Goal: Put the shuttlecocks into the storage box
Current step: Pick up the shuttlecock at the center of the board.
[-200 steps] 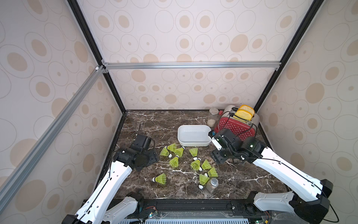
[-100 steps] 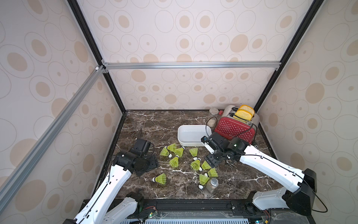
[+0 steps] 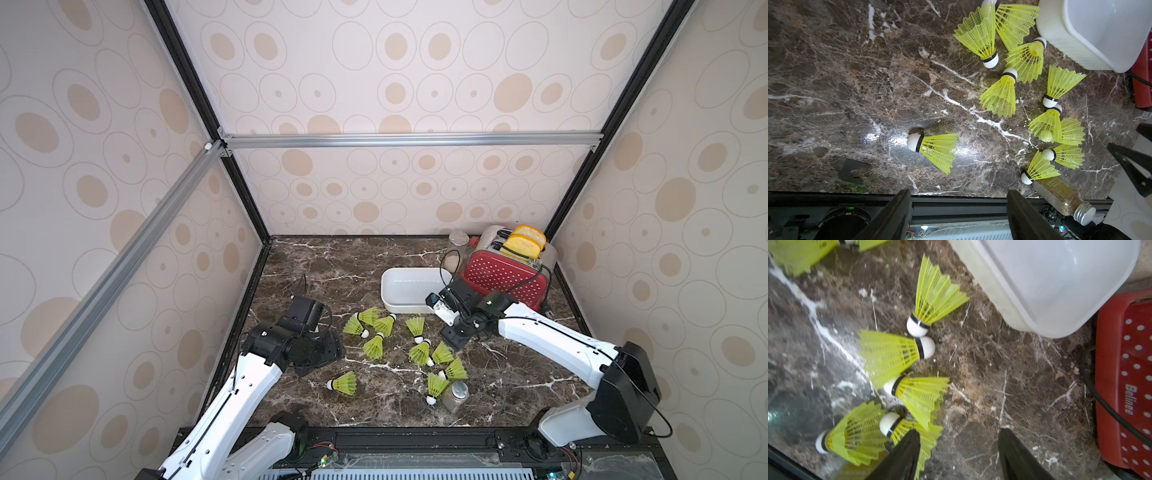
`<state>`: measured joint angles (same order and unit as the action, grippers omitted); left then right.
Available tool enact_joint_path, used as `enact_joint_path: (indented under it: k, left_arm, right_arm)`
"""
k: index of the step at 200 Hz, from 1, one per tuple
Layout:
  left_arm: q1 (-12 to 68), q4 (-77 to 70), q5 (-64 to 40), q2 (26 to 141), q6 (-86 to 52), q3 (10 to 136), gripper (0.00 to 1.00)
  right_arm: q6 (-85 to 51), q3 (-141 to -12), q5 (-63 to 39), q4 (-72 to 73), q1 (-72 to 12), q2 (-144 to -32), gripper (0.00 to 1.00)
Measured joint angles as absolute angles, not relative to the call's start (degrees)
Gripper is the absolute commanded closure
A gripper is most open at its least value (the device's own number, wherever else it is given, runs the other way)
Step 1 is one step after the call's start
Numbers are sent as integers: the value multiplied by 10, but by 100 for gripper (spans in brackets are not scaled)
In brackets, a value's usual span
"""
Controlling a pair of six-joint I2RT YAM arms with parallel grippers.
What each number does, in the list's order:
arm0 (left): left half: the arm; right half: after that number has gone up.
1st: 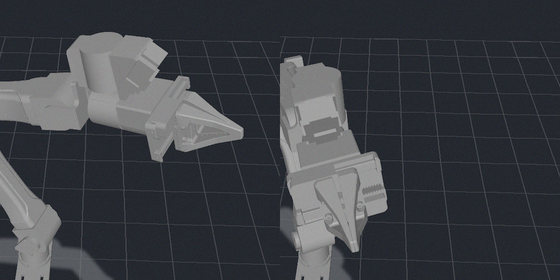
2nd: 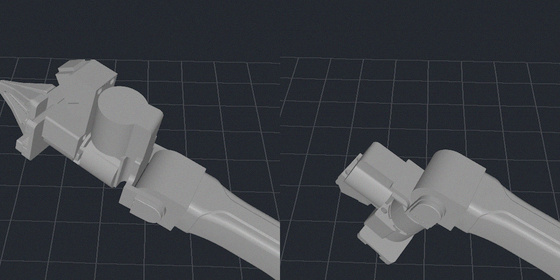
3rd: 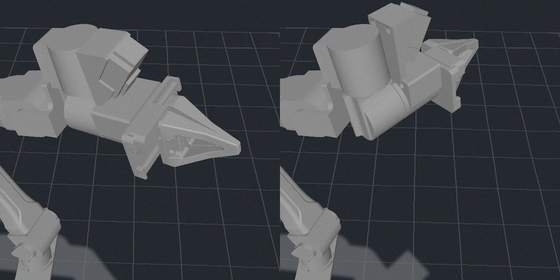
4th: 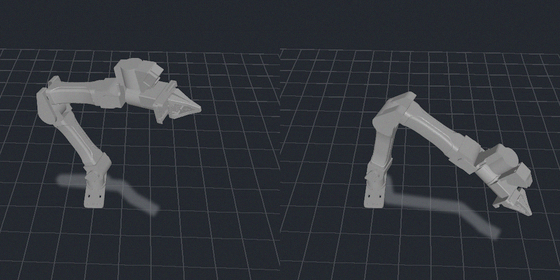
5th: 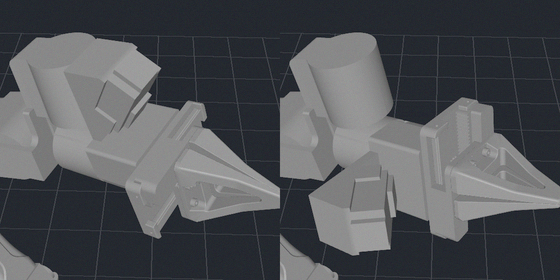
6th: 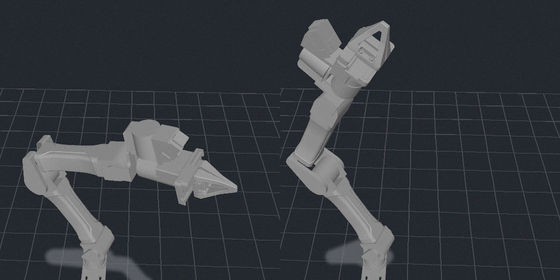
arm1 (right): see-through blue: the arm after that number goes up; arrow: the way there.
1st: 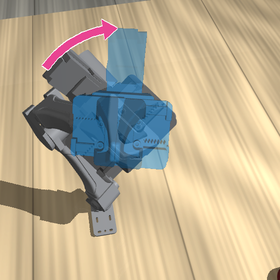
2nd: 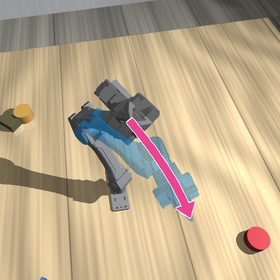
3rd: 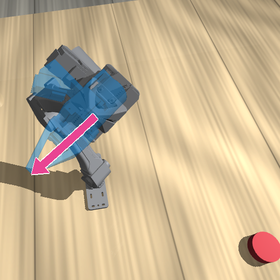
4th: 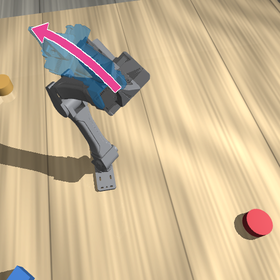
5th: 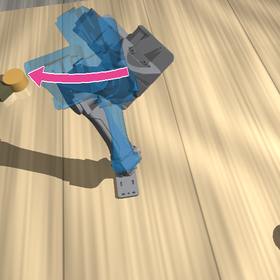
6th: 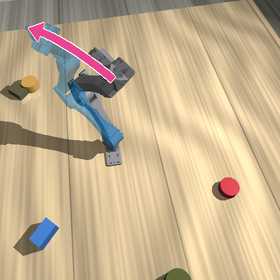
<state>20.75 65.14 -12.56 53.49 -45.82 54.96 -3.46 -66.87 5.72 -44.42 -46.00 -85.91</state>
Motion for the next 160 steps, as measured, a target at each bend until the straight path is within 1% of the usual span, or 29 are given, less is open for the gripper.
enact_joint_path:
  k: [37,72,97,130,160]
  left_arm:
    - [208,651,-128,528,-458,550,26]
    - [208,648,-135,501,-453,548,24]
    - [208,634,-156,458,-439,538,22]
    - [209,590,-213,384,-424,496,17]
    - [209,542,-243,324,-422,455,16]
  right_arm:
    - [-160,-677,53,-380,-479,-912,35]
    - [-229,-710,61,-359,-498,-992,36]
    - [-262,-723,67,-352,-508,-1021,36]
    - [-297,-724,75,-336,-511,-1027,37]
    - [-325,-724,72,-319,-511,-1036,37]
